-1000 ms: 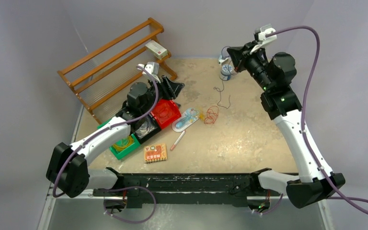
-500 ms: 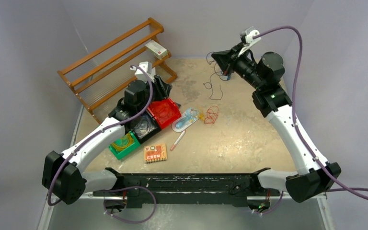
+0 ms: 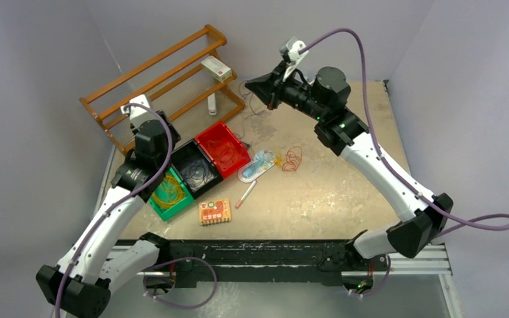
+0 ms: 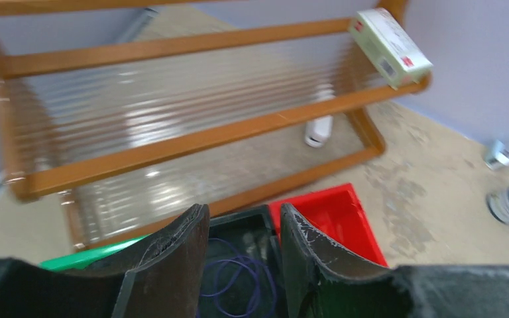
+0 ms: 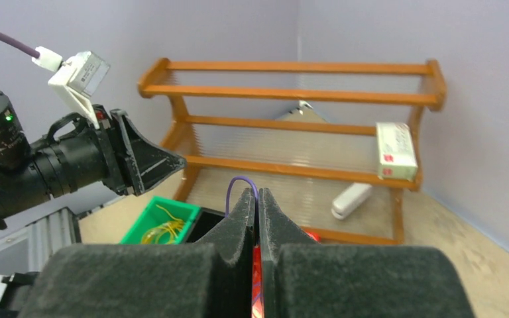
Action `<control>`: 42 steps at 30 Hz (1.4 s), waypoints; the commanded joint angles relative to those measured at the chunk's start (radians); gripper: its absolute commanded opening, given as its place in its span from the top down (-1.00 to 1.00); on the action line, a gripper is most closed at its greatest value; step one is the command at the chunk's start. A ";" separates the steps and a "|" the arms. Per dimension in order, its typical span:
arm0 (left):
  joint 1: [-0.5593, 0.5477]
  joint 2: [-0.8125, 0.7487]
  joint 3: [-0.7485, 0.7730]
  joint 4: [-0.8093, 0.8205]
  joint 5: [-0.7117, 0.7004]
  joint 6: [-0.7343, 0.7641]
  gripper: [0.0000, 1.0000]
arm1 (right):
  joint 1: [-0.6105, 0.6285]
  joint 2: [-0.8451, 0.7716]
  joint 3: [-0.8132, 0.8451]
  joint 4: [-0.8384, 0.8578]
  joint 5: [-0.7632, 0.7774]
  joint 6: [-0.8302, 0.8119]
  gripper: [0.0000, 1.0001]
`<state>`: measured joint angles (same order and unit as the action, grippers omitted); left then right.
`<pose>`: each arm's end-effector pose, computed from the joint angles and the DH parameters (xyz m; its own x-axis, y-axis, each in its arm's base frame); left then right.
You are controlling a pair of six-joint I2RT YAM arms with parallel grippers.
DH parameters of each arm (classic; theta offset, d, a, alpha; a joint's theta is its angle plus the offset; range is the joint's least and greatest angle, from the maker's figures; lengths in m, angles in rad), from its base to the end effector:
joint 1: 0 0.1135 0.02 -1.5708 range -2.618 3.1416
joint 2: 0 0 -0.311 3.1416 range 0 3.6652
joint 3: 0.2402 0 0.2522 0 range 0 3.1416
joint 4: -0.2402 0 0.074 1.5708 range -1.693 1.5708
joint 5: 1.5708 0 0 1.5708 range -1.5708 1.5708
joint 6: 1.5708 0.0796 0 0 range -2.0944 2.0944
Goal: Untangle the cables
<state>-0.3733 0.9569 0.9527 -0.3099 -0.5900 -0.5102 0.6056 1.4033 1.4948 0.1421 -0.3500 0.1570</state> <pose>0.2204 -0.0388 0.3834 -0.1584 -0.3737 -0.9139 -0.3060 0.8986 -0.3145 0.2733 0.2224 0.5367 0.0615 0.2212 -0.9733 -0.8288 0.5547 0.0737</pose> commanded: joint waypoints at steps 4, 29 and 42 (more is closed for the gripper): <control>0.003 -0.155 -0.018 -0.094 -0.330 0.094 0.15 | 0.130 0.106 0.164 0.080 0.013 -0.002 1.00; 0.003 -0.407 -0.058 -0.204 -0.558 0.071 0.16 | 0.302 0.481 0.506 0.084 -0.099 0.067 1.00; 0.003 -0.380 -0.068 -0.169 -0.512 0.052 0.16 | 0.304 0.544 0.367 0.146 -0.085 0.107 1.00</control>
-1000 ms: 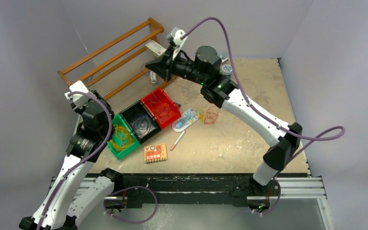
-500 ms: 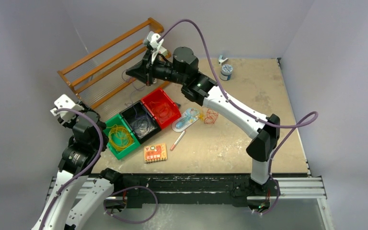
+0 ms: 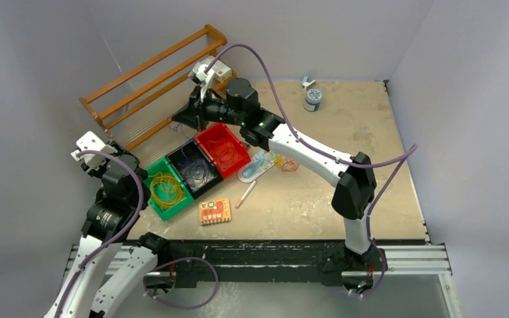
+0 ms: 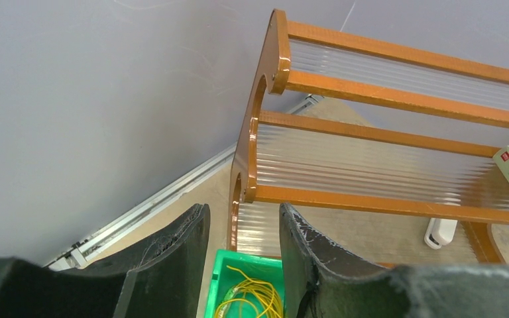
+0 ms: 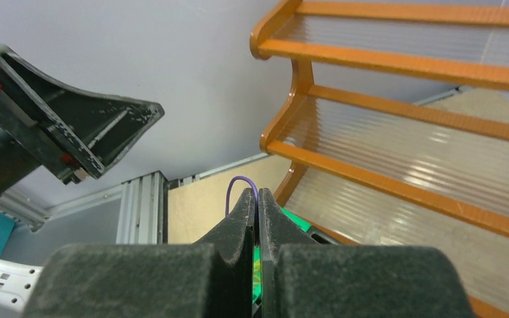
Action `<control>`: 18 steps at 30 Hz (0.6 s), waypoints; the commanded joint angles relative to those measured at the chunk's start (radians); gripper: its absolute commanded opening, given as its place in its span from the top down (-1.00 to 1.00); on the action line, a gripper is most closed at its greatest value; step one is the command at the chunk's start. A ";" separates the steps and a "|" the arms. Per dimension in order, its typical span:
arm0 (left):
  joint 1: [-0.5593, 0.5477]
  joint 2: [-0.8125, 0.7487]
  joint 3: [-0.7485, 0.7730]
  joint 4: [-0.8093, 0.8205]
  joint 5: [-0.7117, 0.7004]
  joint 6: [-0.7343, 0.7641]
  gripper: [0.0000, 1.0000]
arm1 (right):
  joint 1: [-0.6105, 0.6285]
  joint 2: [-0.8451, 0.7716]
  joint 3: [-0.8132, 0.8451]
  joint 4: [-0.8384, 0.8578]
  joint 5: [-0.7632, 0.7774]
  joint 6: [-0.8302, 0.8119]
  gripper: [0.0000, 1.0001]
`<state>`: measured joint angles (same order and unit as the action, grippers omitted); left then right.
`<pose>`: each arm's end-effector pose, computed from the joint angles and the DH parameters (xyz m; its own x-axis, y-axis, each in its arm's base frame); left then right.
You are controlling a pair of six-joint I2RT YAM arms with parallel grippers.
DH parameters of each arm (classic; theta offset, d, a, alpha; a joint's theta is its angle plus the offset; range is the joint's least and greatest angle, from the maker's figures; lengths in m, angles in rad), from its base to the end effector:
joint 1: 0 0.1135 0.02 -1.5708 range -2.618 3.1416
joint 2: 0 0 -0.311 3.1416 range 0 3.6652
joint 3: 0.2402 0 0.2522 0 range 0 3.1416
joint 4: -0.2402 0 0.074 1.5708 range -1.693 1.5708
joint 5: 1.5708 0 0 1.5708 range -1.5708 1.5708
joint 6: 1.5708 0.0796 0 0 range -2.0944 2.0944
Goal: Untangle the cables
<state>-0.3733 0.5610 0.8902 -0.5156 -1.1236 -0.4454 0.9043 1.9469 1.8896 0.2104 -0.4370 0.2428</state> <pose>0.0966 0.0392 0.3948 0.1318 -0.2517 -0.9588 -0.6765 0.6841 -0.2726 0.2991 0.4348 0.4709 -0.1419 0.1720 -0.9748 -0.9649 0.1958 0.1750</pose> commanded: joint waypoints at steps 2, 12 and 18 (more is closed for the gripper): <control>0.003 0.022 -0.006 0.037 0.030 -0.015 0.17 | 0.005 0.009 -0.054 0.084 0.005 0.017 1.00; 0.003 0.036 -0.030 0.055 0.061 -0.020 0.16 | 0.004 0.058 -0.104 0.077 0.095 -0.030 1.00; 0.003 0.057 -0.040 0.067 0.094 -0.025 0.16 | 0.003 0.115 -0.091 0.088 -0.022 -0.044 1.00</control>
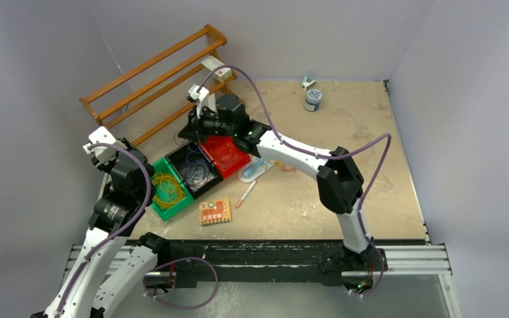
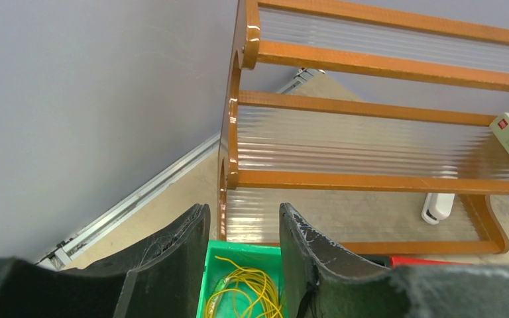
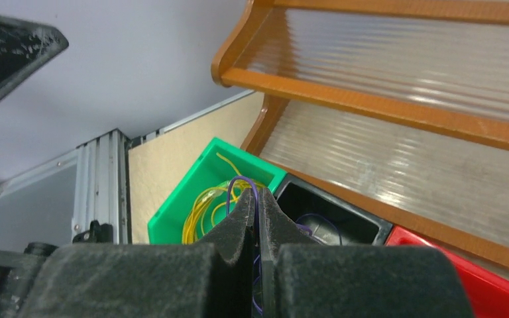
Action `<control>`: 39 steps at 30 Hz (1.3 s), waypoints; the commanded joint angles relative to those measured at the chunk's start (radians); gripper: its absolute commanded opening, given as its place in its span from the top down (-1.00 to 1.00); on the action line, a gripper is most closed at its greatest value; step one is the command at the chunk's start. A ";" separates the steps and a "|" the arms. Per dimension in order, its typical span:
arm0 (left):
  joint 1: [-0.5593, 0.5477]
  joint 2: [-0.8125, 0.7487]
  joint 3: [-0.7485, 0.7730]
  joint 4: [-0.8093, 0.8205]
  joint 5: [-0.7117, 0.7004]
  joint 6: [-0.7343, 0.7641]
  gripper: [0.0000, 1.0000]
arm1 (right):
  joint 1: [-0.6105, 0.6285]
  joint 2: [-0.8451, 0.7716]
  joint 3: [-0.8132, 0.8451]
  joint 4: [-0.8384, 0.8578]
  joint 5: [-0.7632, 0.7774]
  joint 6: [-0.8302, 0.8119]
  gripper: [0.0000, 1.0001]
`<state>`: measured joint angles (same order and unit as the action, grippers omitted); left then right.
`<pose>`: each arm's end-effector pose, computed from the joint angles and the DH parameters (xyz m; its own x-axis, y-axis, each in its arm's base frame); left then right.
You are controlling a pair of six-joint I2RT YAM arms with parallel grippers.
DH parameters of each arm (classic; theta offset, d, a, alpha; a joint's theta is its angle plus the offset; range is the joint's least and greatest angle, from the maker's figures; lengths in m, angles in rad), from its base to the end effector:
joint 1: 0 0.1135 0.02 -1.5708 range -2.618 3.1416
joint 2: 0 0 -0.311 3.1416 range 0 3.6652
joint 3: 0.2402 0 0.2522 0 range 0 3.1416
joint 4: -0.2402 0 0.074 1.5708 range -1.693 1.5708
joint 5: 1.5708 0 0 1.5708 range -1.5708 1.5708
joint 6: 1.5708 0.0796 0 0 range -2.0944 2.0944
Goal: Untangle the cables
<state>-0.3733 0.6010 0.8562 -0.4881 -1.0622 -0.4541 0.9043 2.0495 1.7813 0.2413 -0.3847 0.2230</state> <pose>0.1139 0.0301 0.3832 0.0761 -0.2592 -0.9628 -0.6458 0.7229 -0.2456 0.3246 0.4610 0.3785 -0.2286 0.0409 -0.9727 -0.9330 0.2760 0.2309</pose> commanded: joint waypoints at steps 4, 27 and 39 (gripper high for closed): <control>0.003 0.024 -0.005 0.043 0.040 -0.018 0.16 | 0.004 0.057 0.036 0.068 -0.197 -0.012 1.00; 0.003 0.055 -0.013 0.063 0.074 -0.029 0.16 | 0.008 0.253 0.158 -0.151 0.091 -0.159 1.00; 0.002 0.065 -0.013 0.066 0.083 -0.027 0.16 | 0.031 0.279 0.173 -0.173 0.140 -0.201 0.79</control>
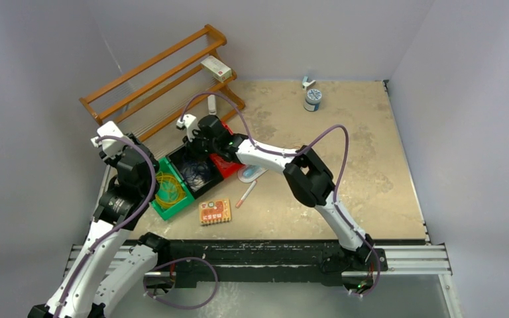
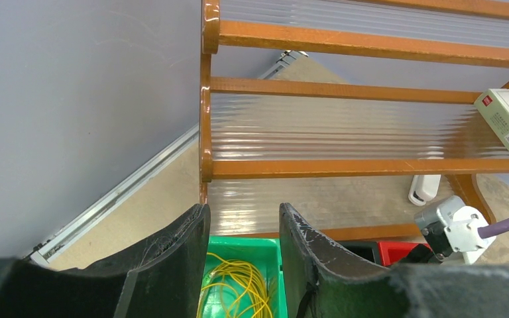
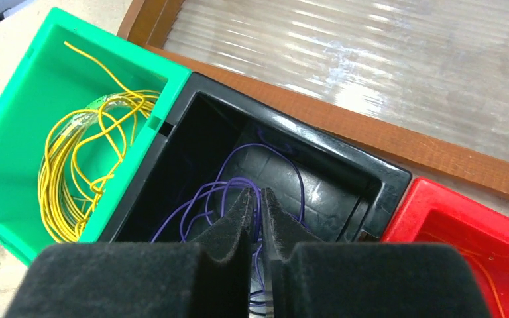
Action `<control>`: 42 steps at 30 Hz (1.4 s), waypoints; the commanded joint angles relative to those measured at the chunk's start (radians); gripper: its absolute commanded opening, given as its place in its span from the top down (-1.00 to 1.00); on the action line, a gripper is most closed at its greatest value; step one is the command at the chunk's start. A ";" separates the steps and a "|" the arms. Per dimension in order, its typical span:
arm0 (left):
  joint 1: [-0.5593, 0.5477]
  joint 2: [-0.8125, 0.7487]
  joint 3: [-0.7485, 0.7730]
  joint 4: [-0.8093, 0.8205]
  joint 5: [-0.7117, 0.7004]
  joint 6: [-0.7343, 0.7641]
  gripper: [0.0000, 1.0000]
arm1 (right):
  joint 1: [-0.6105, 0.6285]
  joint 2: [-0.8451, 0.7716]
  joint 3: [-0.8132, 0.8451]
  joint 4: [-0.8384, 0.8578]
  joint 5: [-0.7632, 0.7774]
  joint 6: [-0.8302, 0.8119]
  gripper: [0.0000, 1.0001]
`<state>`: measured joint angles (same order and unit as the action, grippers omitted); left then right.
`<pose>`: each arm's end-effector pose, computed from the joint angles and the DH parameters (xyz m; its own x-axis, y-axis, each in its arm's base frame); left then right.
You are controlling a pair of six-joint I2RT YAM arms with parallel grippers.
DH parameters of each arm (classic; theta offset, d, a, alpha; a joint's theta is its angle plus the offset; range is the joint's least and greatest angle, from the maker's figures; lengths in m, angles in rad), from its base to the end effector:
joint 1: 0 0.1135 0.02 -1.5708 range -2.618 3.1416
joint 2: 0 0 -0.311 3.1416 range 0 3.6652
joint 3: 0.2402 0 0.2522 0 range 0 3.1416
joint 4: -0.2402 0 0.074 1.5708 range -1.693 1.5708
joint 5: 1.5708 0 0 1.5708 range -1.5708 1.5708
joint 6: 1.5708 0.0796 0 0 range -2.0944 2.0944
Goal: Untangle the cables
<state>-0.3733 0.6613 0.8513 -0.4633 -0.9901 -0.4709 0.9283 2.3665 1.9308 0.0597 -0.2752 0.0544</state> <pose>0.1333 0.0193 0.3779 0.0253 -0.2772 -0.9605 -0.6037 0.7615 -0.2357 0.3600 0.5171 0.2268 -0.2698 -0.2732 -0.9233 -0.9086 0.3897 0.1502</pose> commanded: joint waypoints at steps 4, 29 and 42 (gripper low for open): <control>0.003 0.007 -0.006 0.041 0.015 -0.009 0.16 | 0.007 -0.093 -0.017 0.043 0.037 -0.034 0.57; -0.002 0.191 0.015 0.087 0.377 -0.062 0.07 | -0.173 -0.701 -0.667 0.245 0.213 0.090 0.18; -0.245 0.406 0.028 0.251 0.472 -0.085 0.08 | -0.512 -1.018 -1.029 0.144 0.267 0.163 0.15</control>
<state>-0.6025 1.0237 0.8520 -0.3279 -0.5888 -0.5442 0.4644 1.4033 0.9394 0.2325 -0.0151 0.1970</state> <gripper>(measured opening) 0.463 0.420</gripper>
